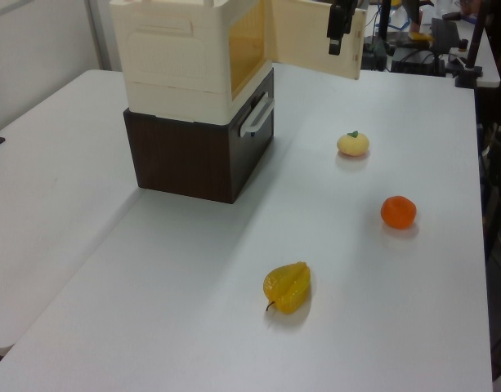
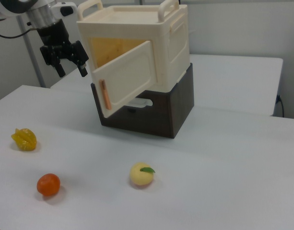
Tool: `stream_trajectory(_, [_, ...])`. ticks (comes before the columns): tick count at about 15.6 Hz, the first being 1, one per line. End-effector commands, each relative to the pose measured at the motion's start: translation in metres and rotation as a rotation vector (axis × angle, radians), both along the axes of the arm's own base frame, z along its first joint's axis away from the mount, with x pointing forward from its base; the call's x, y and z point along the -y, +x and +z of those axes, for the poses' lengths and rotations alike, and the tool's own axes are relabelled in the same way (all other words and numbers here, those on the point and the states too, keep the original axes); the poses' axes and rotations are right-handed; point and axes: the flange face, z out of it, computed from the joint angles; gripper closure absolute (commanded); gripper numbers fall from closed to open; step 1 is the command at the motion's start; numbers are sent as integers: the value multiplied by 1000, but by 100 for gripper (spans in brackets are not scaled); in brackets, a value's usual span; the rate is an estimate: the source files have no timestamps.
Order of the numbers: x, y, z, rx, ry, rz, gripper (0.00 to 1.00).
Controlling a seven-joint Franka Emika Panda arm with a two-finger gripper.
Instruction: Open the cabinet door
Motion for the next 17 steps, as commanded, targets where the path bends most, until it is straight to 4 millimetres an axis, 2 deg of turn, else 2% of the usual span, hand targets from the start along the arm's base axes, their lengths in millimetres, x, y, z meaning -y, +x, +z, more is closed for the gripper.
stream_trajectory(1, [-2, -9, -3, -36, 56, 10, 0])
stream_trajectory(5, [11, -19, -24, -82, 86, -13, 0])
stream_trajectory(9, [38, -28, -27, -75, 181, -61, 0])
stream_trajectory(13, [41, -31, -45, -72, 168, -75, 0])
stream_trajectory(17, [42, -30, -48, -82, 156, -77, 0])
